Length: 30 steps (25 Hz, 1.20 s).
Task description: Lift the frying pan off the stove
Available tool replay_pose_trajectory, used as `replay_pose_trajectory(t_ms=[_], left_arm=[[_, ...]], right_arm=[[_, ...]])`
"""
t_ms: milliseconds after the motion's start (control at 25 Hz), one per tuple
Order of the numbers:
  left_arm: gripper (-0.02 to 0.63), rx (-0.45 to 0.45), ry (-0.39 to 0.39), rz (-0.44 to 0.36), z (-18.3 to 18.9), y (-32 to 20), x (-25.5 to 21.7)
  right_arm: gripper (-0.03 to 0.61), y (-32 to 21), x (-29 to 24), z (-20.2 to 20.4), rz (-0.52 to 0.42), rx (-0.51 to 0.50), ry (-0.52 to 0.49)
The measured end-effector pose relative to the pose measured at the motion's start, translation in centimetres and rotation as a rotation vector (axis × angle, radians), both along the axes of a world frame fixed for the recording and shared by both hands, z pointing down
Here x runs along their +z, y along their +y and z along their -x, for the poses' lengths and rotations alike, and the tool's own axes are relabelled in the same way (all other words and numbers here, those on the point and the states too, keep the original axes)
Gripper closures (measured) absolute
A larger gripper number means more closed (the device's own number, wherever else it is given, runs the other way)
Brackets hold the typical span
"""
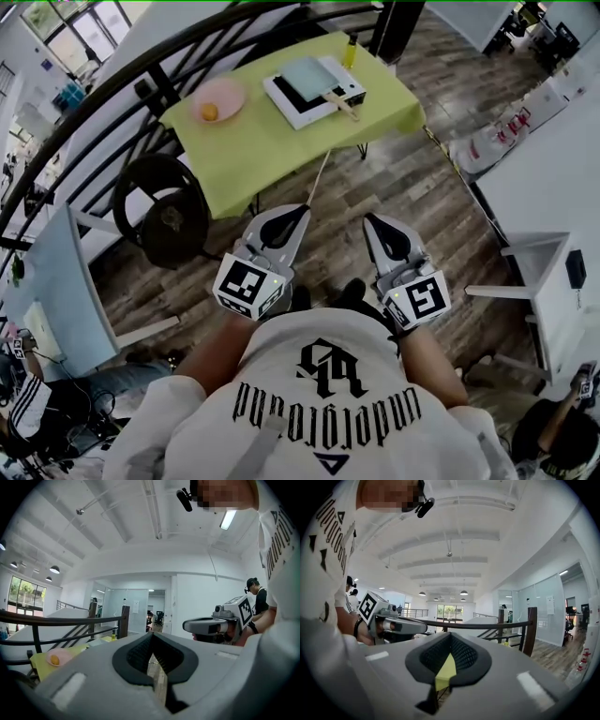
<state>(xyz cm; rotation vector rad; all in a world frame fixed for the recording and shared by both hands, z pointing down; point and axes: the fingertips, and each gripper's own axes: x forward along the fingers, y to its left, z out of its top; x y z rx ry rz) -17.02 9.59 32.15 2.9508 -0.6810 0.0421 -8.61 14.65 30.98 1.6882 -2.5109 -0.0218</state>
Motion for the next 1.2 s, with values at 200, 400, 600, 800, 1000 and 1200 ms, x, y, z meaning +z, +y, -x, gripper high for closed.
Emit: replay_pose_trajectory(t_ms=[200,400,600,800,1000,1200], left_arm=[[0.609,0.002,-0.005,0.002,-0.3,-2.1,0.2],[0.609,-0.031,-0.015,-0.001,-0.9,-4.7,0.7],[0.609,-0.066,-0.045,0.011,-2.8,-7.5,2.2],[0.609,-0.101,-0.053,0.032,-6.3,-11.2,2.9],[0.609,-0.129,-0.048,0.056,-11.1,-14.9,3.0],[0.609,-0.174,-0.084,0.065,-16.1,-18.2,3.7]], right_arm=[[0.577,-2.6,0.0,-0.9,0.002,0.002,-0.002],[0.577,-5.6,0.5,-2.4,-0.001,-0.016,-0.017],[0.577,-8.9,1.5,-4.7,0.012,-0.049,-0.033],[0.577,-12.9,1.9,-8.3,0.023,-0.086,-0.044],[0.577,-17.2,2.2,-13.3,0.041,-0.124,-0.055],[0.577,-20.8,2.8,-18.5,0.068,-0.178,-0.065]])
